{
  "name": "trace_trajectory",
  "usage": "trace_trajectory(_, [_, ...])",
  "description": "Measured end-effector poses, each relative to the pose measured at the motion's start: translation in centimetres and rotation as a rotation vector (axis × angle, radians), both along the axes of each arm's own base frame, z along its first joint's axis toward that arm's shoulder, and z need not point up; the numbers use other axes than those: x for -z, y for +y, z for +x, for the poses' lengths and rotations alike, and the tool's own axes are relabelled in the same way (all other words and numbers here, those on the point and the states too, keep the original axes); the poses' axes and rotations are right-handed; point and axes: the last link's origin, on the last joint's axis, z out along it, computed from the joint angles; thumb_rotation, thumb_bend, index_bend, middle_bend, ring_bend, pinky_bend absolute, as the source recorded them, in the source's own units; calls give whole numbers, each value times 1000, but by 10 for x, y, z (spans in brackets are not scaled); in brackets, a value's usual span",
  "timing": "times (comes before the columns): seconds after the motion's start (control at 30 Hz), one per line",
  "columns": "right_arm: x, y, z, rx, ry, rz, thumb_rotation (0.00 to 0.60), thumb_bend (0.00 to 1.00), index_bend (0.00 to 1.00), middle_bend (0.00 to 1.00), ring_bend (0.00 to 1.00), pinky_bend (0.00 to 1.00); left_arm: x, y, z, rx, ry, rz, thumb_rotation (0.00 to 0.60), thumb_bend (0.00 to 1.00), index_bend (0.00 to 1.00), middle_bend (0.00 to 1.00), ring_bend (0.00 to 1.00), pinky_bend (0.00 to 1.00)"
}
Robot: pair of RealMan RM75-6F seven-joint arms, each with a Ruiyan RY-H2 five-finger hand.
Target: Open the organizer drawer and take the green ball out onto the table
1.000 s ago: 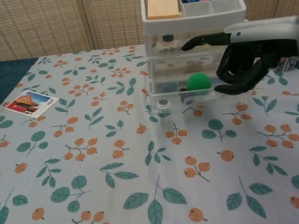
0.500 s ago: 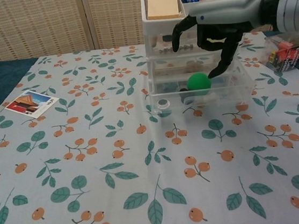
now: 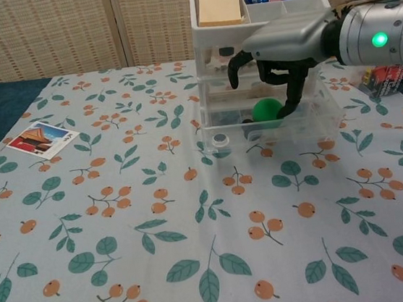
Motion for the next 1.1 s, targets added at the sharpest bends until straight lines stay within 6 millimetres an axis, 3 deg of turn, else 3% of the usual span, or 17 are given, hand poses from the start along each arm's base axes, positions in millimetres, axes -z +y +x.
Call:
trace_trajectory(0.17, [3, -2, -4, 3, 16, -9, 600, 132, 287, 886, 977, 1000, 0, 0, 0, 1, -1, 3, 600, 0, 34, 0, 23, 84])
trace_trajectory(0.3, [5, -3, -6, 11, 17, -6, 600, 203, 310, 886, 978, 1000, 0, 0, -1, 0, -2, 3, 600, 0, 34, 0, 23, 84])
trace_trajectory(0.63, [13, -3, -13, 21, 40, 1, 600, 208, 325, 886, 978, 1000, 0, -1, -2, -3, -4, 5, 600, 0, 34, 0, 23, 85])
trace_trajectory(1.1, [17, -6, -15, 41, 33, -2, 600, 312, 466, 893, 980, 1000, 0, 0, -3, -3, -5, 7, 600, 0, 34, 0, 23, 84])
